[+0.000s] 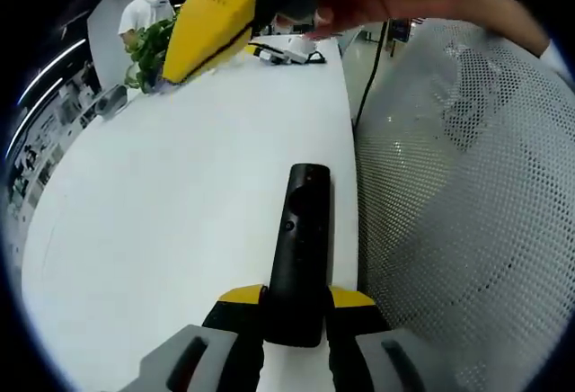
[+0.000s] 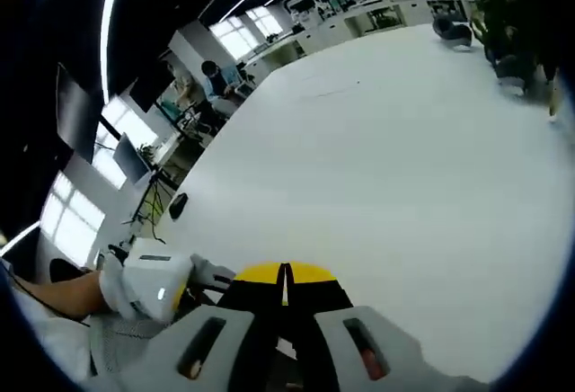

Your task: Press the specified remote control buttons in sequence, fully releasing each button before pressing the next.

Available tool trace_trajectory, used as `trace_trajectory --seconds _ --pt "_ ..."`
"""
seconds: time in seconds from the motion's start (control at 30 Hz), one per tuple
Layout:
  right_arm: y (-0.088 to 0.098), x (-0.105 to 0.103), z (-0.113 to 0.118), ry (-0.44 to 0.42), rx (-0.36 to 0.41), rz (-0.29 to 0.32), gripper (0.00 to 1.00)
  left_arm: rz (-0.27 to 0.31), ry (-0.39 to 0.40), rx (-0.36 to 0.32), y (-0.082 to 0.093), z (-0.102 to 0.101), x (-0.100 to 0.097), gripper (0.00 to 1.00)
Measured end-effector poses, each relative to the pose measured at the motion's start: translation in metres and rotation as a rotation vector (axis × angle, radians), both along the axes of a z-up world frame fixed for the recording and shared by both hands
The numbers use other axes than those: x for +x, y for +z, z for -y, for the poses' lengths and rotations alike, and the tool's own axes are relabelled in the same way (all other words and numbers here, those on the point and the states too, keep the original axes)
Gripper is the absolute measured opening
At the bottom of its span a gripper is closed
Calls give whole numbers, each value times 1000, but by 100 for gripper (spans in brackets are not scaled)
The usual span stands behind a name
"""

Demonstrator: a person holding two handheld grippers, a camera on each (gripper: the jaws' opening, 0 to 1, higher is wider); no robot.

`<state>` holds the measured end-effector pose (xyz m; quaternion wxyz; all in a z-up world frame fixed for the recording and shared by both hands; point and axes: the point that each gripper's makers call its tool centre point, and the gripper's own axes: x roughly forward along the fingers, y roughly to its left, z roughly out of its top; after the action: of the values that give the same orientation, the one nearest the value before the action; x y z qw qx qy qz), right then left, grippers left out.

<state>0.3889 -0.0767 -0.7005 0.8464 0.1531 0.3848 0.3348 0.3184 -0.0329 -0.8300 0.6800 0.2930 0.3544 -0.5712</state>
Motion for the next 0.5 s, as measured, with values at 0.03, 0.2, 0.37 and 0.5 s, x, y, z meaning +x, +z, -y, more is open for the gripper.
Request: trace_trajectory --seconds 0.03,0.2,0.37,0.5 --pt "5 1 2 -2 9 14 0 0 -1 -1 0 0 0 25" --pt "41 3 13 13 55 95 0 -1 12 -12 0 0 1 25" --pt "84 3 24 3 84 238 14 0 33 -33 0 4 3 25" --pt "108 -2 38 -23 88 307 26 12 55 -57 1 9 5 25"
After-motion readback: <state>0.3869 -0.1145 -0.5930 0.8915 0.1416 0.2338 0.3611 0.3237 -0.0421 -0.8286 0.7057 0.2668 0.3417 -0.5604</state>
